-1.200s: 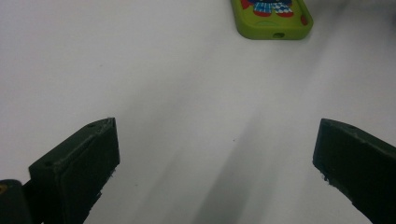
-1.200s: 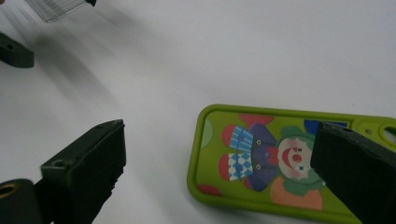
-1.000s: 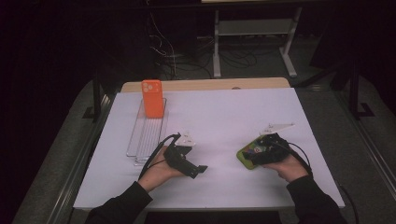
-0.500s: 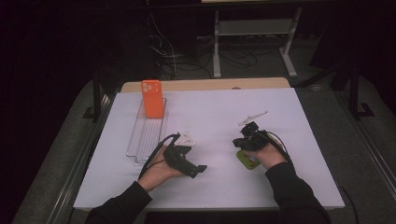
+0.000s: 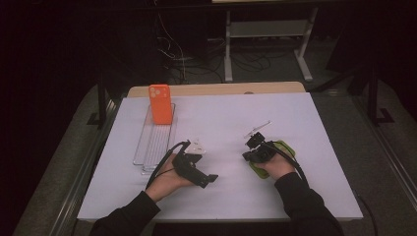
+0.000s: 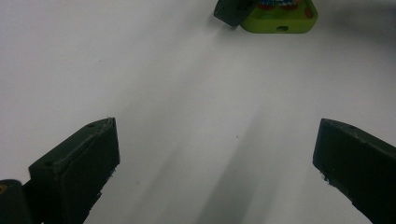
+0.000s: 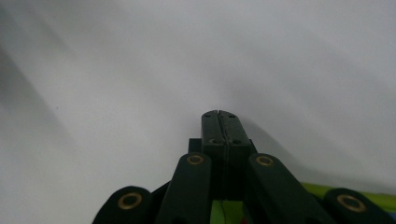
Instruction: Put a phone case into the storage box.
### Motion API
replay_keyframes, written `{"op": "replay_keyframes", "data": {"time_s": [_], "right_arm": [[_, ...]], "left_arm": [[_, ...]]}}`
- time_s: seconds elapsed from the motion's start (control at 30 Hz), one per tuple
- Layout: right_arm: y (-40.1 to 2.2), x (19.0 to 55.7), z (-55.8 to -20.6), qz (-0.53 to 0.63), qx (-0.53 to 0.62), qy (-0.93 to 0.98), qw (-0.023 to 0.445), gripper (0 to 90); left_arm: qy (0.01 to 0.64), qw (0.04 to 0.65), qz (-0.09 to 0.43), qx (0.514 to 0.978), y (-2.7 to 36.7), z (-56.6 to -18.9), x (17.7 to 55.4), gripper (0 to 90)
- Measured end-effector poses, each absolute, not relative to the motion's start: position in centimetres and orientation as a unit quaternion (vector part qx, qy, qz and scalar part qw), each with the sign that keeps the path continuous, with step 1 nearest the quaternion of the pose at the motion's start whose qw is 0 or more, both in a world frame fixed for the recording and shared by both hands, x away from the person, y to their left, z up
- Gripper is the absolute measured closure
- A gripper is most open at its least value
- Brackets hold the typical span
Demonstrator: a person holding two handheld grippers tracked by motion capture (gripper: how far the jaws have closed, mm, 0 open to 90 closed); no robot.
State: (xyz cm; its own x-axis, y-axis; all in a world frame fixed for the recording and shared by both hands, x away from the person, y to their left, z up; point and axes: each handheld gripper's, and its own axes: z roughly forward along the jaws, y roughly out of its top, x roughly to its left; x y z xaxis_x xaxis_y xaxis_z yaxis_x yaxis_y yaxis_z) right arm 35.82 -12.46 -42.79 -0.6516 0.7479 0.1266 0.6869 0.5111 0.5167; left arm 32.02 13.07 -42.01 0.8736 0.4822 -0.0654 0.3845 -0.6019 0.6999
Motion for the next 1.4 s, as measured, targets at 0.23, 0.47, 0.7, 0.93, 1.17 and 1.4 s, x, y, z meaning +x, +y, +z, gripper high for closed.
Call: {"op": "replay_keyframes", "data": {"time_s": [0.23, 0.47, 0.7, 0.93, 1.17, 1.4], "right_arm": [[-13.4, 35.0, -42.8, 0.265, 0.405, 0.873, 0.066, 88.3], [-14.7, 33.8, -42.6, 0.255, 0.411, 0.873, 0.064, 88.3], [-17.0, 32.4, -42.7, 0.238, 0.423, 0.872, 0.072, 88.3], [-20.0, 31.4, -42.7, 0.233, 0.446, 0.86, 0.079, 88.4], [-23.0, 31.2, -42.8, 0.227, 0.469, 0.848, 0.094, 88.3], [-22.9, 30.9, -42.0, 0.278, 0.458, 0.84, 0.083, 84.2]], "left_arm": [[0.242, 0.376, 0.067, 0.892, 13.1, -42.0, 32.1, 0.0], [0.239, 0.375, 0.068, 0.893, 13.1, -42.0, 32.1, 0.0], [0.239, 0.37, 0.065, 0.895, 13.1, -42.0, 32.1, 0.0], [0.242, 0.372, 0.064, 0.894, 12.9, -42.1, 32.1, 0.0], [0.241, 0.373, 0.064, 0.894, 12.9, -42.1, 32.1, 0.0], [0.245, 0.38, 0.06, 0.89, 12.7, -42.2, 32.0, 0.0]]}}
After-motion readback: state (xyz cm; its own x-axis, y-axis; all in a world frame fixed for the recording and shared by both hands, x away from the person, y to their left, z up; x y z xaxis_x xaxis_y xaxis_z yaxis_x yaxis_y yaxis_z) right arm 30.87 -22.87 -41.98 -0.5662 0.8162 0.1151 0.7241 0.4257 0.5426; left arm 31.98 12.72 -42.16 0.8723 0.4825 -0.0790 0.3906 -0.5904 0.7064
